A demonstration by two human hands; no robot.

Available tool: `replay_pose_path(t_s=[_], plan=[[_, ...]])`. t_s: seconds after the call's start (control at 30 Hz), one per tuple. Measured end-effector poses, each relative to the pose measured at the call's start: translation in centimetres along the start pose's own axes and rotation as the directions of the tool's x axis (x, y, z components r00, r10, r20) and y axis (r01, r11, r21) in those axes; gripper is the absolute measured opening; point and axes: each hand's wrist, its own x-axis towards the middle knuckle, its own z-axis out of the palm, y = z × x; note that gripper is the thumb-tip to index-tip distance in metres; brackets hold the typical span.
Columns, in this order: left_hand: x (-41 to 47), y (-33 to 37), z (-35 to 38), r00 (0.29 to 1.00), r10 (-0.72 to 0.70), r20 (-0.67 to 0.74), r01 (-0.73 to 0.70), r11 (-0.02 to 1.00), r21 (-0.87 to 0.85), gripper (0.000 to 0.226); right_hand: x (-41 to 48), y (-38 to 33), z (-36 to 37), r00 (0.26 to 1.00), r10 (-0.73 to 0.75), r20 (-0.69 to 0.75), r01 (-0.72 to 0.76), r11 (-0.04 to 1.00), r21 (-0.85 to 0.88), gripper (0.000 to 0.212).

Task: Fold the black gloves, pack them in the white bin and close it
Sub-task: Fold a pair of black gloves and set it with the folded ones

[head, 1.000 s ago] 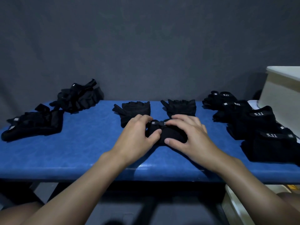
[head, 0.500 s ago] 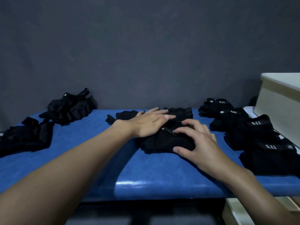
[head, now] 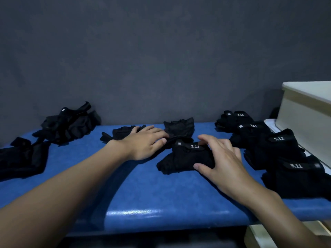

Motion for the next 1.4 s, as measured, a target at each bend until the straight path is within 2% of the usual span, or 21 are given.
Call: replay_pose_path(t_s=[0.23,0.37,0.53,0.73,0.8,0.93,1.03,1.2,1.4], plan=[[-2.6,-1.7,-0.6,0.997,-0.069,-0.034,0.071,0.996,0.052,0.033,0.6,0.3,0.3,1.000,-0.014,-0.027,0.013,0.999,-0.029,0.063],[-3.8,-2.4,0.0,0.994,-0.092,-0.056,0.092,0.996,0.003,0.035,1.3,0.6,0.6,1.000,0.003,-0.028,-0.004,1.000,-0.029,0.062],[-5.2,-3.2,0.2,0.986,-0.122,-0.110,0.119,0.992,-0.032,0.031,2.7,1.3,0.9,0.997,0.081,-0.007,-0.081,0.996,-0.024,0.068],[-6.0,-2.9,0.1,0.985,-0.121,-0.126,0.118,0.993,-0.033,0.035,5.7,1.8,1.3,0.986,0.163,-0.021,-0.164,0.983,-0.084,0.065],[-6.1,-2.9,0.1,0.984,-0.121,-0.130,0.117,0.992,-0.040,0.036,6.1,1.7,1.6,0.989,0.144,-0.030,-0.147,0.980,-0.137,0.060],[-6.2,-2.7,0.0,0.983,-0.127,-0.132,0.122,0.991,-0.047,0.036,5.5,0.8,2.2,0.992,0.007,-0.126,-0.051,0.936,-0.348,0.052],[-6.2,-2.5,-0.1,0.983,-0.133,-0.124,0.128,0.990,-0.052,0.036,4.8,0.2,3.0,0.987,-0.021,-0.162,-0.040,0.931,-0.362,0.053],[-6.3,-2.4,-0.2,0.984,-0.136,-0.117,0.132,0.990,-0.045,0.039,5.1,0.2,3.1,0.997,0.035,-0.069,-0.057,0.934,-0.352,0.046],[-6.3,-2.2,-0.4,0.983,-0.146,-0.110,0.143,0.989,-0.042,0.044,6.9,0.8,3.3,0.994,0.112,-0.015,-0.111,0.943,-0.313,0.048]])
